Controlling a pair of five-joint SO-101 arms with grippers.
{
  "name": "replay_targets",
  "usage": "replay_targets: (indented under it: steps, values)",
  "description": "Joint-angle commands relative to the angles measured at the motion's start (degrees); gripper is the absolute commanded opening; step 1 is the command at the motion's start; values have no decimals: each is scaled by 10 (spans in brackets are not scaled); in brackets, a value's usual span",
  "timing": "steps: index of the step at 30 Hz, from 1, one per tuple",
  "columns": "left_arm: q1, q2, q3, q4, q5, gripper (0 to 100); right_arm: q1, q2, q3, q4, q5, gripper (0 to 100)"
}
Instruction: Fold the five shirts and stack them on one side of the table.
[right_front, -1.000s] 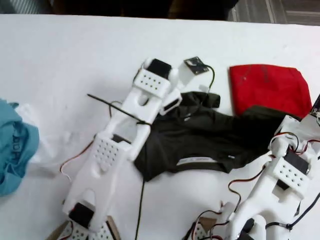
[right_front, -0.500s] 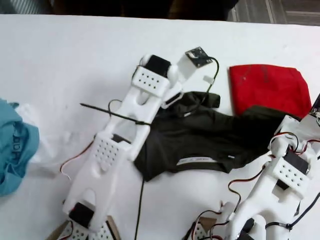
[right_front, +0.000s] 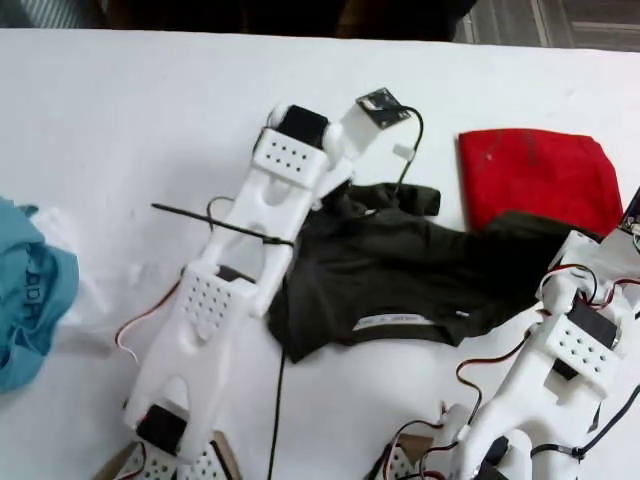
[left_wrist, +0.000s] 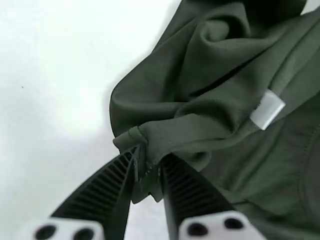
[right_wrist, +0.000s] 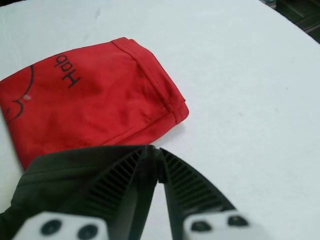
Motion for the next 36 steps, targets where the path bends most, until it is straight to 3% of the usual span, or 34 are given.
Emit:
replay_targets:
  steps: [1,9,14,19,23,28,36]
  values:
    - [-8,-11,-57,25,0,26,-7,-21,-2,-7,-4,21]
    - [-79,-33,-195,29,0,26,-54,-54,-61,34,-4,20]
    - [-106,-148,-175,30,0,26,-86,-71,-182,93,-4,20]
    - [-142,-320,3,30,-8,26,-133,-67,-371,228,-4,20]
    - [-176,-496,238,28,-100,26,-153,-66,-515,313,-5,20]
    - [-209,-708,455,26,-171,26,-158,-66,-621,338,-5,20]
    - [-324,-904,521,25,-278,26,-156,-67,-769,338,-4,20]
